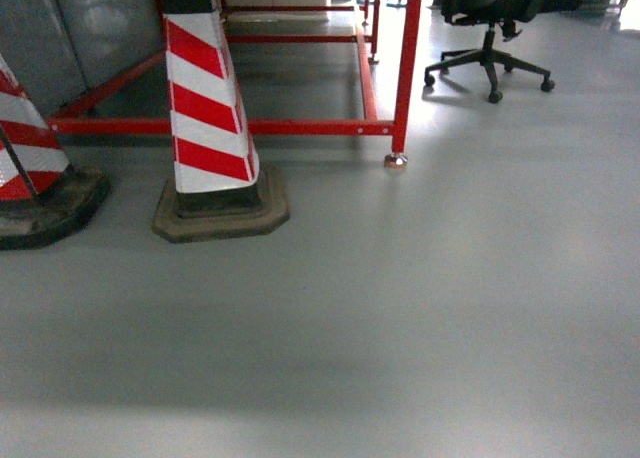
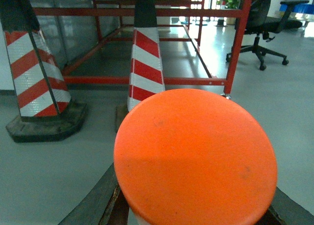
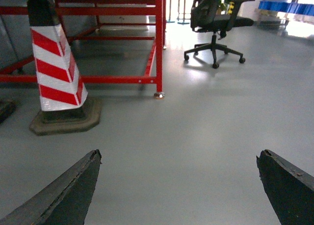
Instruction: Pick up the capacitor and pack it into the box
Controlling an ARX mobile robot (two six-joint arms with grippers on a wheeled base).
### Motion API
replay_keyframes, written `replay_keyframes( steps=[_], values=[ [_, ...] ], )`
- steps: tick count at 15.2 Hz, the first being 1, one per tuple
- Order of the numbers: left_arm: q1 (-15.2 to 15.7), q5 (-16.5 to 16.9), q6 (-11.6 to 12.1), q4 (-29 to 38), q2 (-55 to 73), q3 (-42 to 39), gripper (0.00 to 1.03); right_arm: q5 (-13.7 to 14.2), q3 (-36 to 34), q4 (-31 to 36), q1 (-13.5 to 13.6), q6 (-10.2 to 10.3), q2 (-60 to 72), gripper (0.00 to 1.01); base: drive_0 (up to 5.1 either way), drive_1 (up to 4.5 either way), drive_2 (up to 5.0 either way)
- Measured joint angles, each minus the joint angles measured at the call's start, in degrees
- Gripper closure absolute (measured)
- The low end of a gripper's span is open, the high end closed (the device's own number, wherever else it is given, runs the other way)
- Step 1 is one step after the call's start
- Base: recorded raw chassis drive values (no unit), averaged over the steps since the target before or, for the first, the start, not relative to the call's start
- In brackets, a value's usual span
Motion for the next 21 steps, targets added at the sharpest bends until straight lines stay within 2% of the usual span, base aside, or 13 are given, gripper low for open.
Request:
replay_keyframes(
  steps=[14,21],
  values=[
    [0.0,0.1,0.0,-0.1,0.0,0.0,0.58,0.0,0.0,-0.4,0.0,0.0,0.0,0.03,-4.9,2.46,2.5],
    [0.0,-0.1,0.0,-0.1,0.0,0.0,0.58,-0.2,0.0,-0.3,0.0,0.0,0.0,0.03,0.0,0.0,0.0]
  ],
)
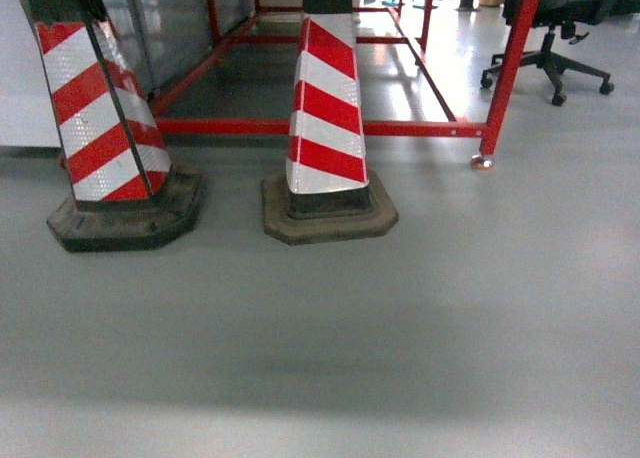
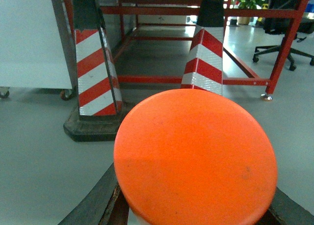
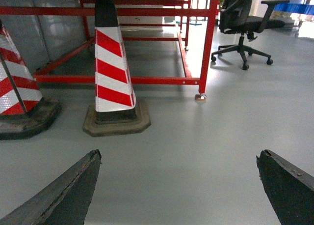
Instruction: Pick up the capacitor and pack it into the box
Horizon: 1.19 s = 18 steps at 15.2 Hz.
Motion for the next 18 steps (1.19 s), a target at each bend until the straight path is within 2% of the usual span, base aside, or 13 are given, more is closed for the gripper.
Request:
replay_keyframes(
  steps=[4,18],
  values=[
    [0.0,0.0,0.0,0.3,0.0,0.0,0.58,0.0,0.0,0.3,0.0,0.0,0.0,0.03,0.0,0.0,0.0],
    [0.0,0.1,0.0,0.0,0.0,0.0,0.58,0.1,0.0,0.0,0.0,0.0,0.0,0.03,0.0,3.9,-4.0]
  ],
)
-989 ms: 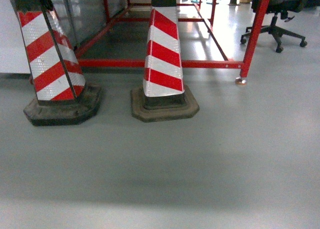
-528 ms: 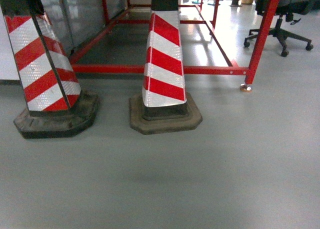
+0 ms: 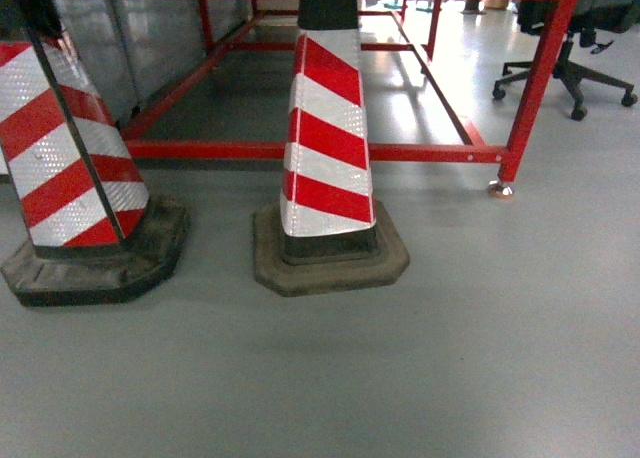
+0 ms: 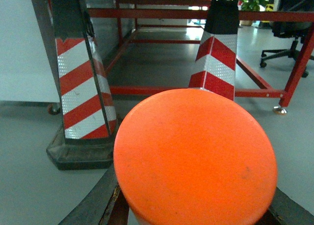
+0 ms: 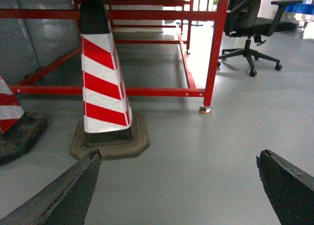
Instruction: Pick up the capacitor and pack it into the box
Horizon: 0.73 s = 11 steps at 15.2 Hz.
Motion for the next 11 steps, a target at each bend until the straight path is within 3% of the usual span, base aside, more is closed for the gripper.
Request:
replay_keyframes(
  steps=[11],
  values=[
    [0.0,-0.1,0.0,-0.1,0.0,0.0,0.58,0.0,0.0,0.0,0.0,0.0,0.0,0.03,-0.1,3.84,-4.0]
  ],
)
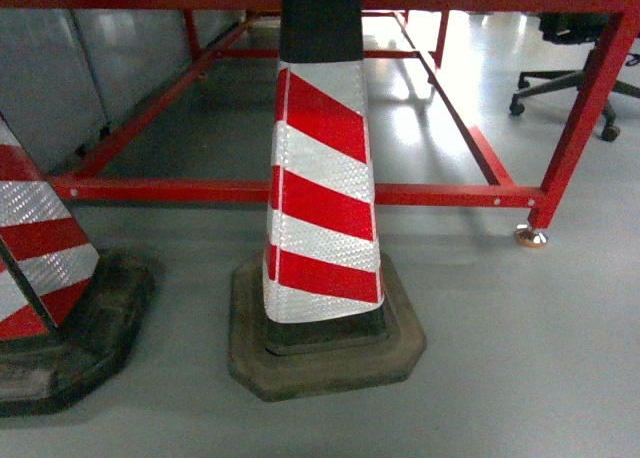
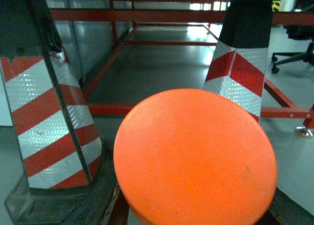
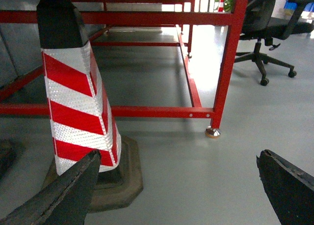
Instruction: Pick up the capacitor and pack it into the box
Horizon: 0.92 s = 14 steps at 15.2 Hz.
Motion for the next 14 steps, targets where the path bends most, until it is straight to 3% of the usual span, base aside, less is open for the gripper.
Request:
replay_keyframes(
  steps=[14],
  values=[
    [0.0,0.1,0.0,0.0,0.0,0.0,0.58,0.0,0.0,0.0,0.0,0.0,0.0,0.03,-0.1,3.84,-4.0]
  ],
)
